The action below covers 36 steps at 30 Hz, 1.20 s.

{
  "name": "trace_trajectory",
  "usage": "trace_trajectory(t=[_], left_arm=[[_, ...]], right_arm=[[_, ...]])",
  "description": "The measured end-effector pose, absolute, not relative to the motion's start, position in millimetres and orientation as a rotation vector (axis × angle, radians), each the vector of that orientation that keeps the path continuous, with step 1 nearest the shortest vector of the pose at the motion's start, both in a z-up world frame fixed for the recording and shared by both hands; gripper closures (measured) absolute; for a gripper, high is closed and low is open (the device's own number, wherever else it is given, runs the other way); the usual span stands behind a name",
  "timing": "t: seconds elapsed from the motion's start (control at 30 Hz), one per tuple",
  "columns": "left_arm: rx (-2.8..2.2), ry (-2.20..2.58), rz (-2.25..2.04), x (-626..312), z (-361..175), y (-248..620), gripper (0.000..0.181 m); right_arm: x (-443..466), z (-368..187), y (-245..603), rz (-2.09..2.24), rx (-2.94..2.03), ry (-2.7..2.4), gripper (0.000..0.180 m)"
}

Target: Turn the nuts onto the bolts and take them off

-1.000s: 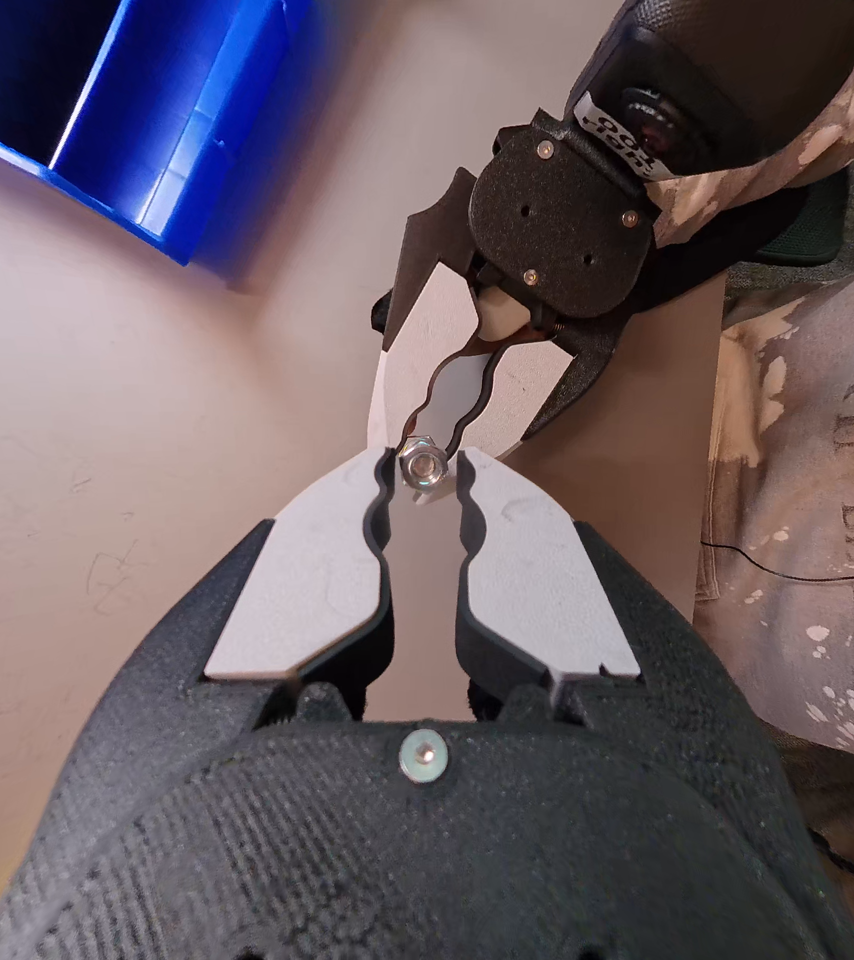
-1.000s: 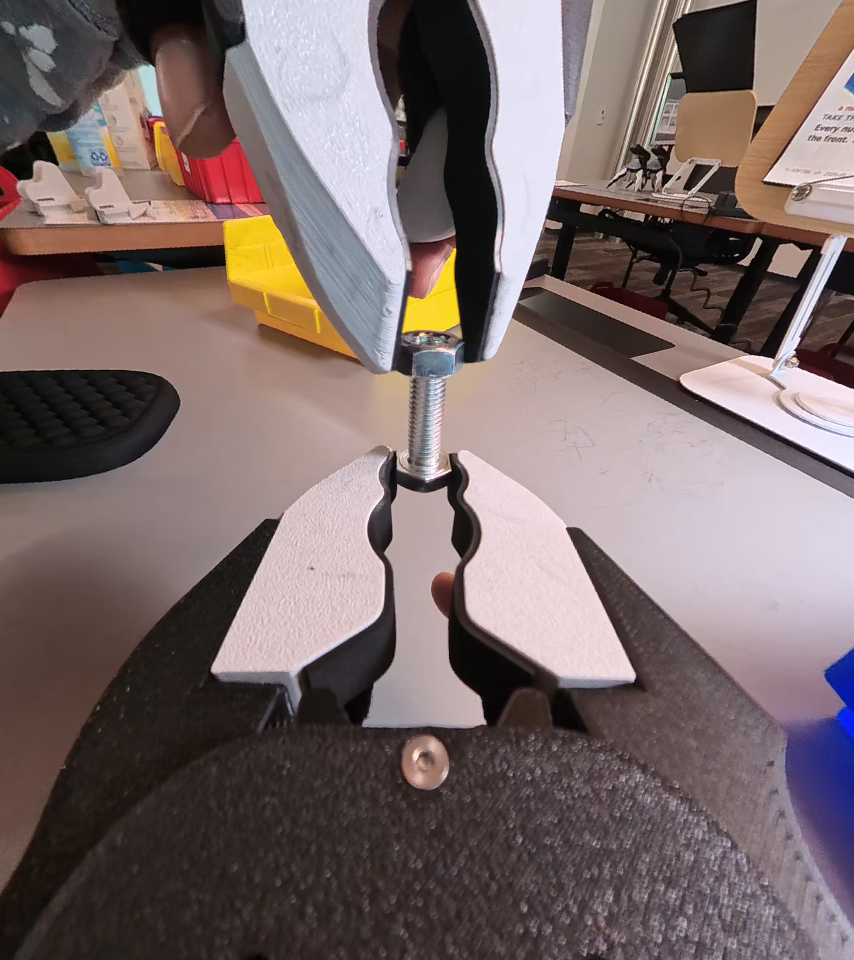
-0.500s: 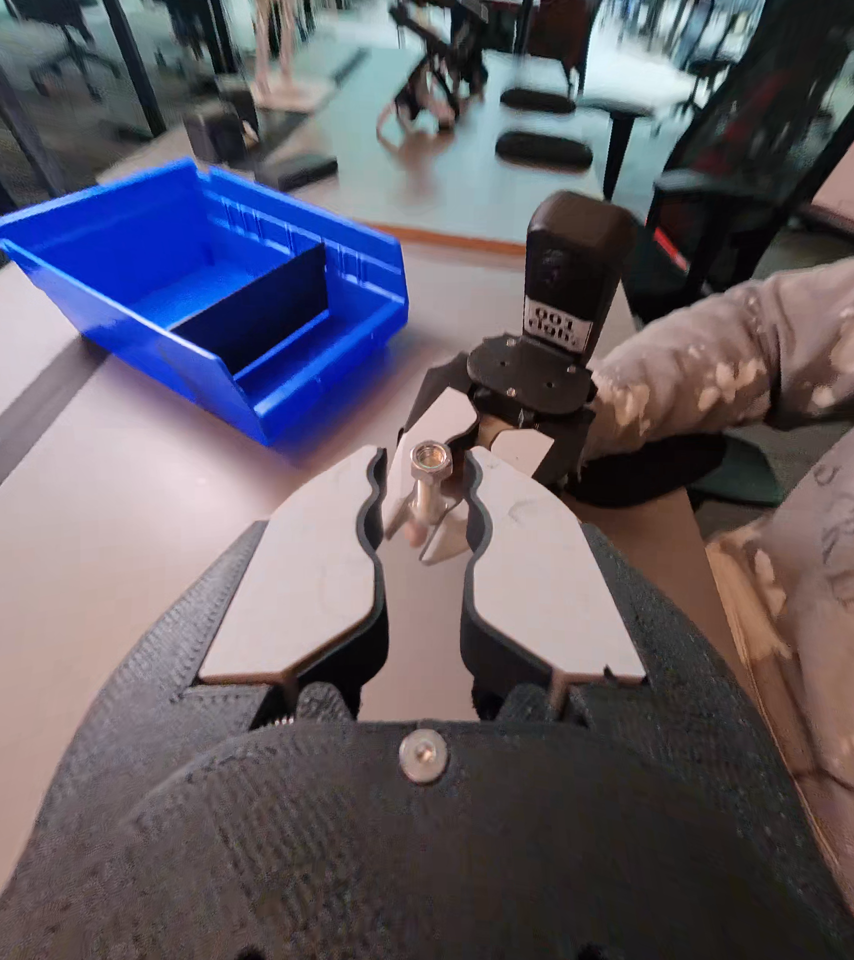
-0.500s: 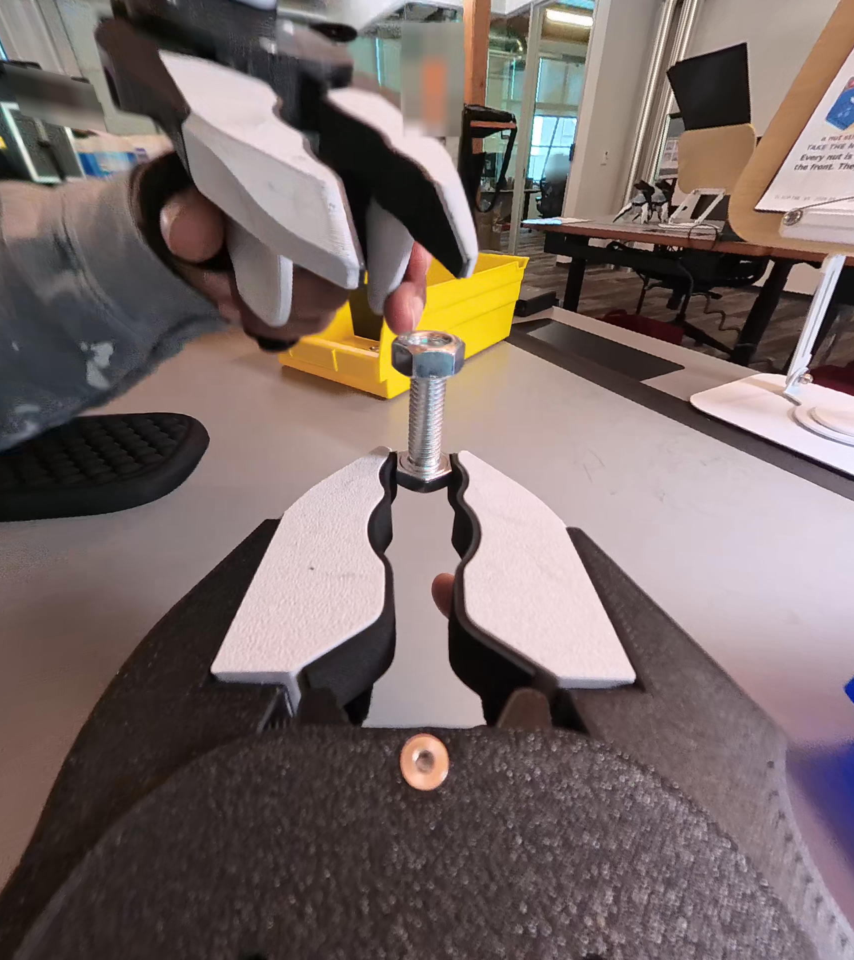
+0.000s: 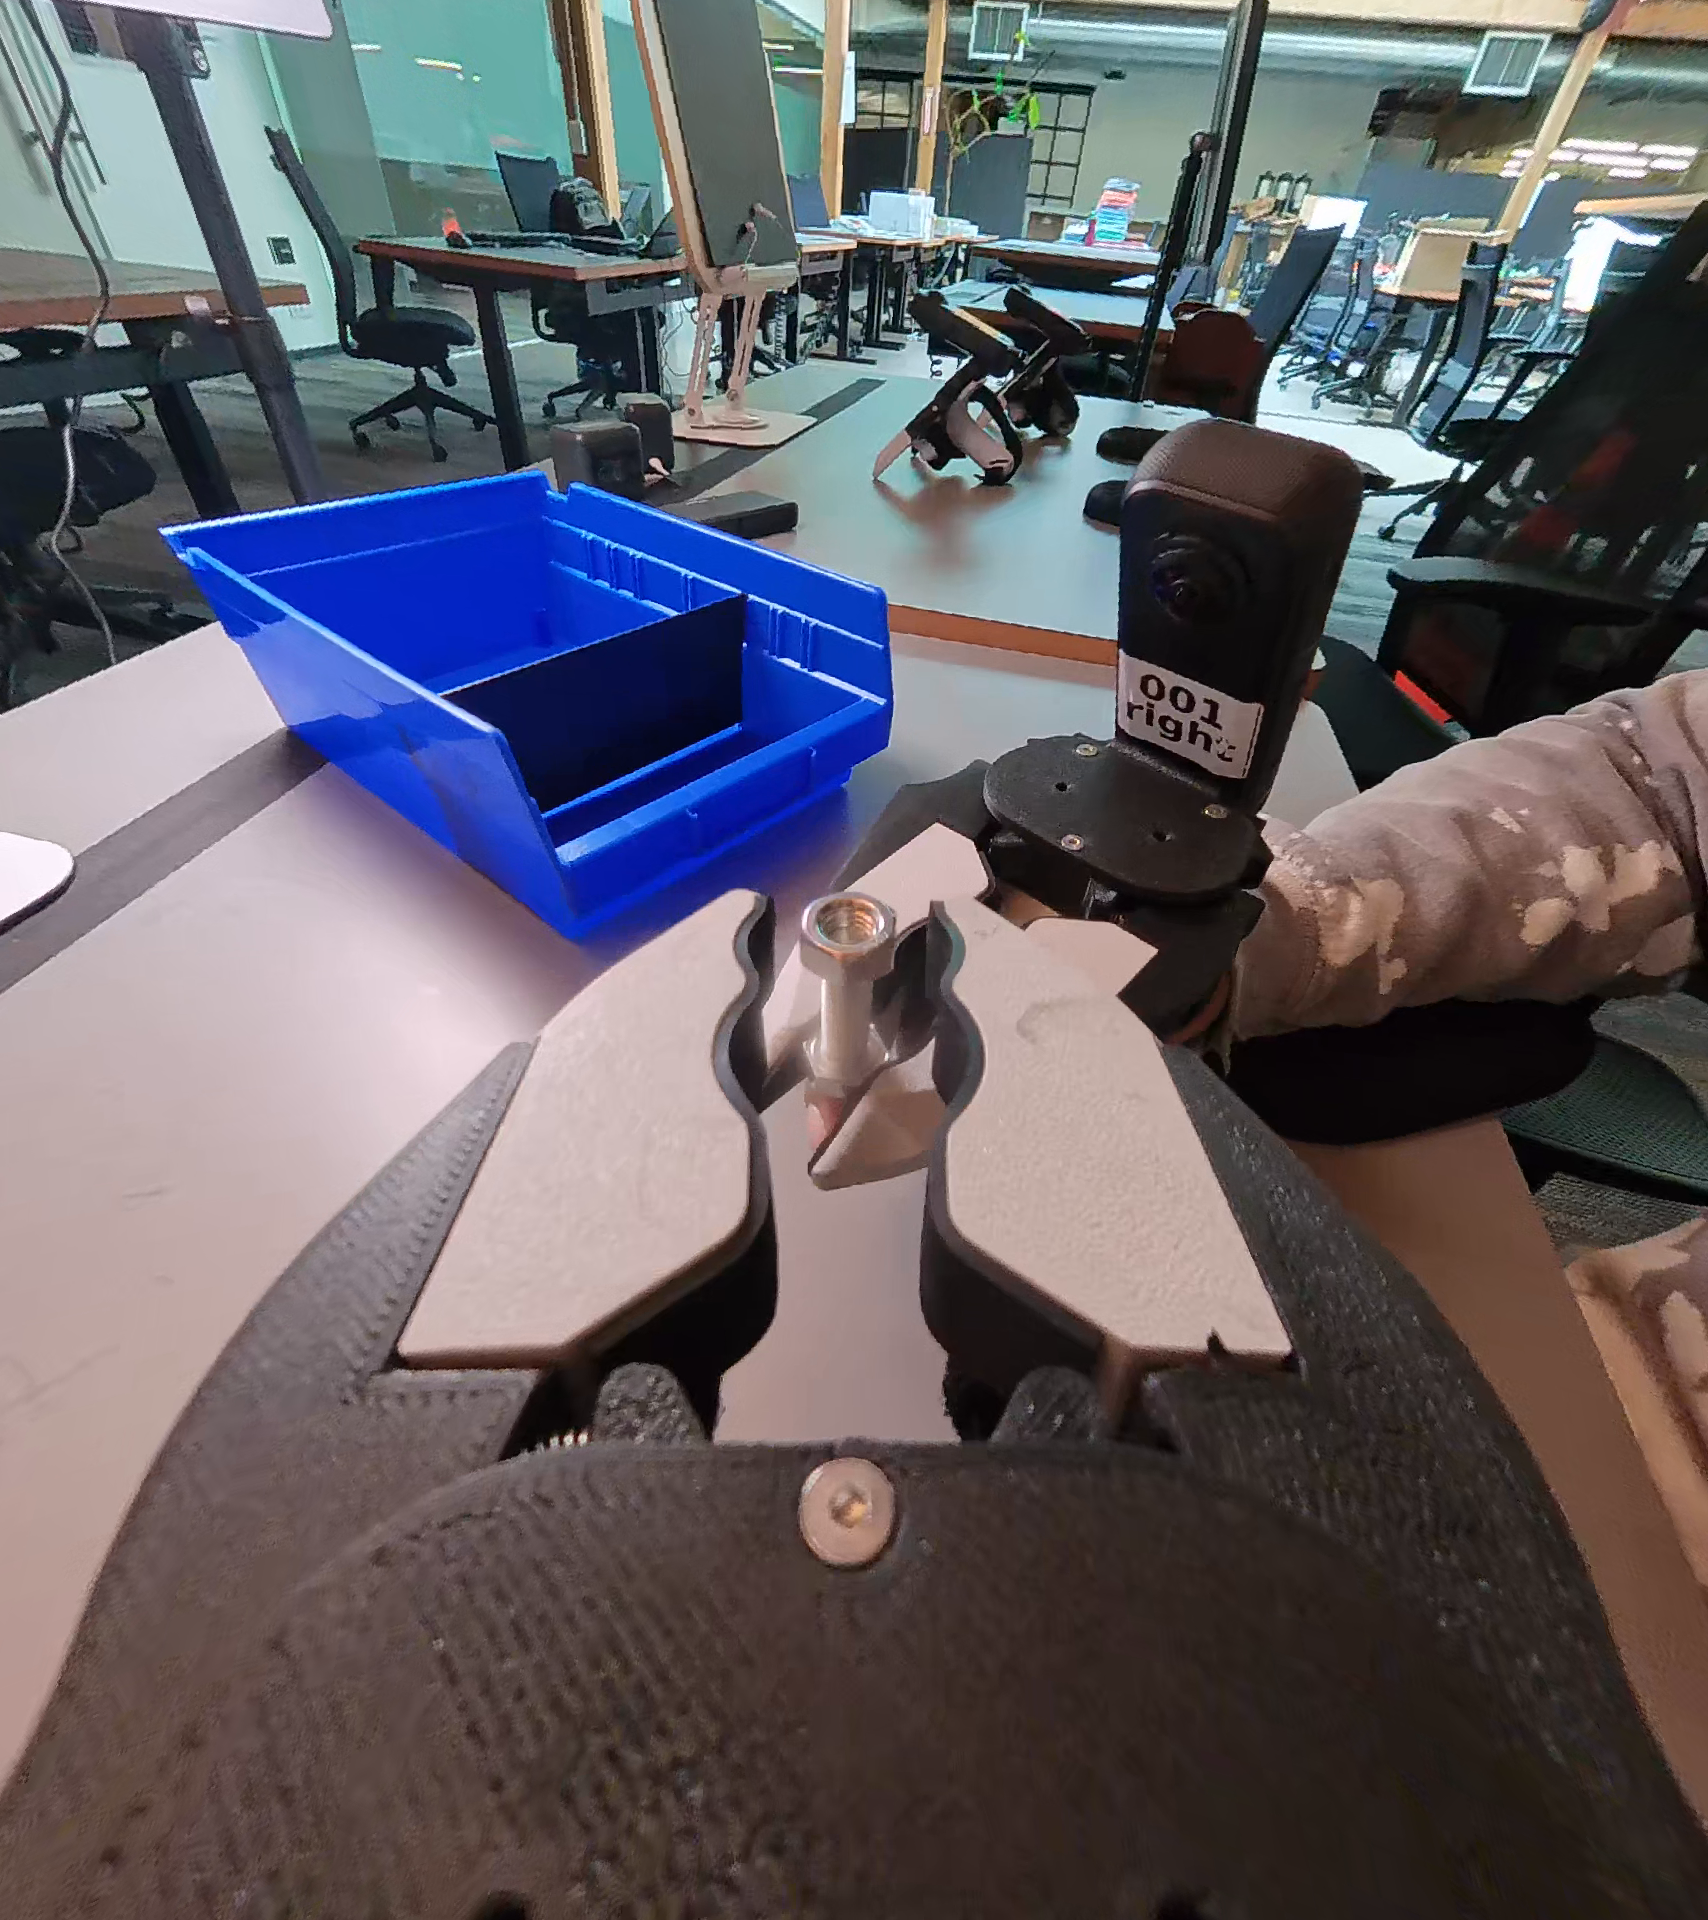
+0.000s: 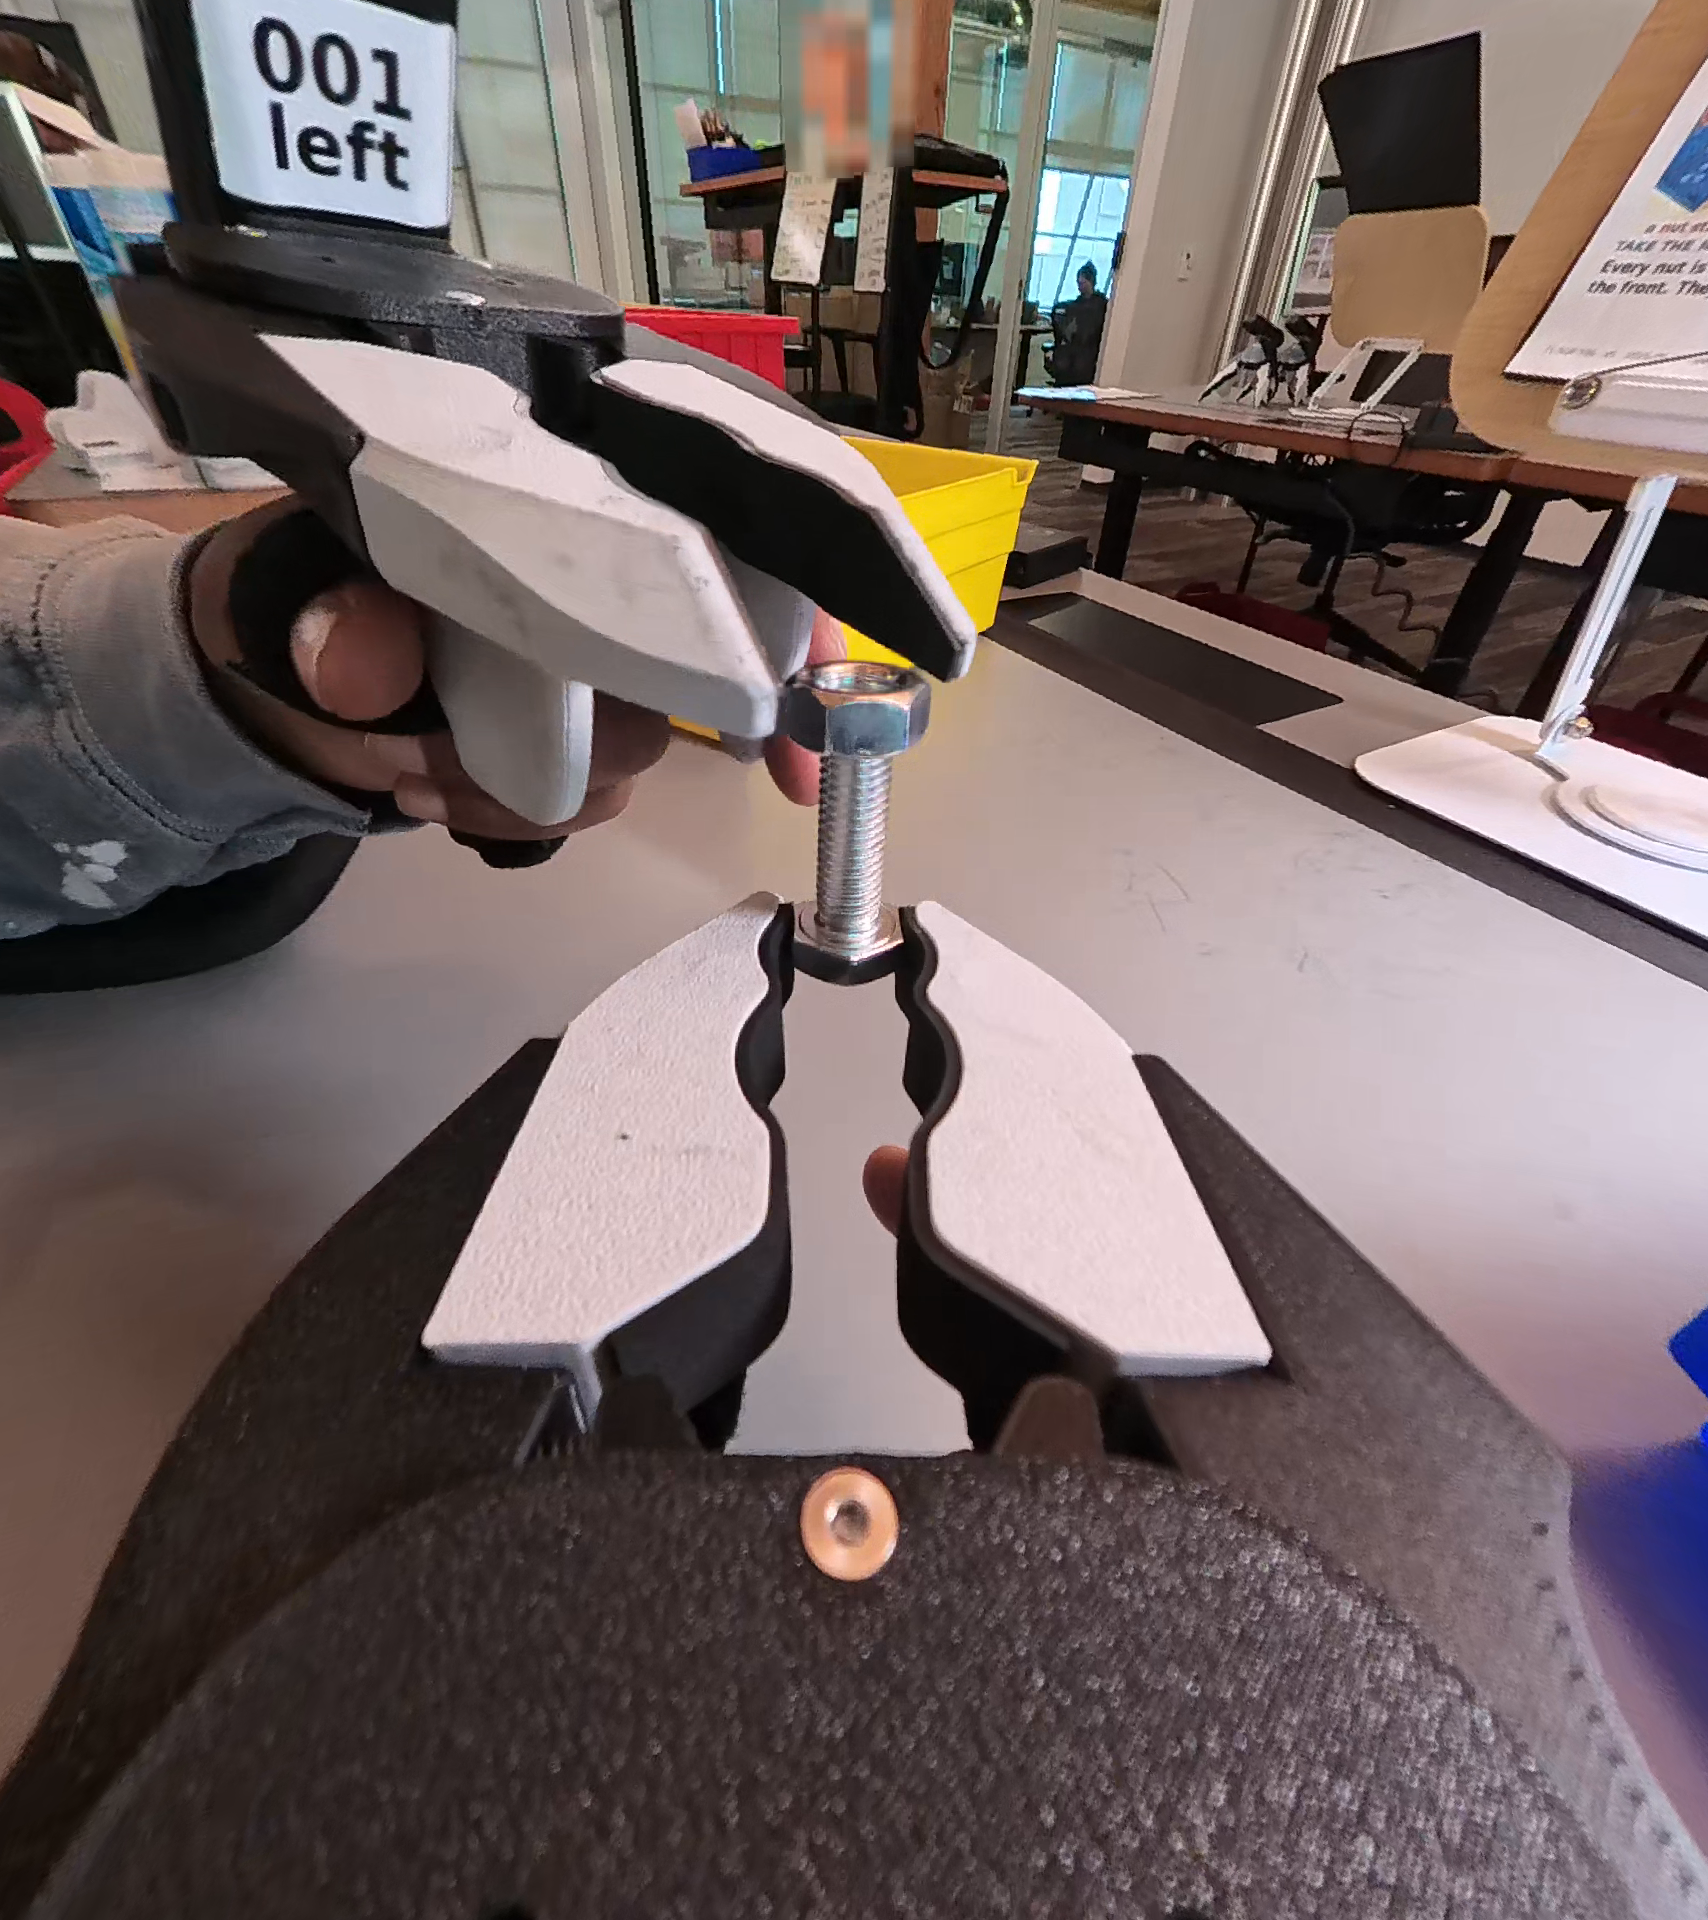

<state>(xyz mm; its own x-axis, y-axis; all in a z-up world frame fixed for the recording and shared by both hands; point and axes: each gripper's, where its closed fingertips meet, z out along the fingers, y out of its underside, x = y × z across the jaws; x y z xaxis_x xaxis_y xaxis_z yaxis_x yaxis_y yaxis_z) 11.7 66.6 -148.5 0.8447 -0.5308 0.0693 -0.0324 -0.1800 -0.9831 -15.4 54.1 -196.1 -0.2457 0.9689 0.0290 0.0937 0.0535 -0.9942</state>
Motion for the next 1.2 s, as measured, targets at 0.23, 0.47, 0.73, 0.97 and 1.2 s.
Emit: trace_trajectory(t=[0.23, 0.47, 0.73, 0.97, 1.2], left_arm=[[-1.726, 0.440, -0.441, 10, -154, 67, 0.162], [-1.767, 0.375, -0.286, 8, -157, 72, 0.163], [-1.777, 0.358, -0.249, 7, -159, 74, 0.162], [-1.748, 0.477, -0.468, 19, -148, 55, 0.162], [-1.798, 0.734, -0.539, 31, -153, 28, 0.163]], right_arm=[[-17, -198, 54, 1.285, -1.123, -1.494, 0.161], [-18, -201, 63, 1.181, -1.158, -1.476, 0.161], [-18, -202, 64, 1.178, -1.170, -1.471, 0.161], [-9, -189, 42, 1.334, -1.018, -1.522, 0.161], [2, -194, 13, 1.426, -0.896, -1.705, 0.161]])
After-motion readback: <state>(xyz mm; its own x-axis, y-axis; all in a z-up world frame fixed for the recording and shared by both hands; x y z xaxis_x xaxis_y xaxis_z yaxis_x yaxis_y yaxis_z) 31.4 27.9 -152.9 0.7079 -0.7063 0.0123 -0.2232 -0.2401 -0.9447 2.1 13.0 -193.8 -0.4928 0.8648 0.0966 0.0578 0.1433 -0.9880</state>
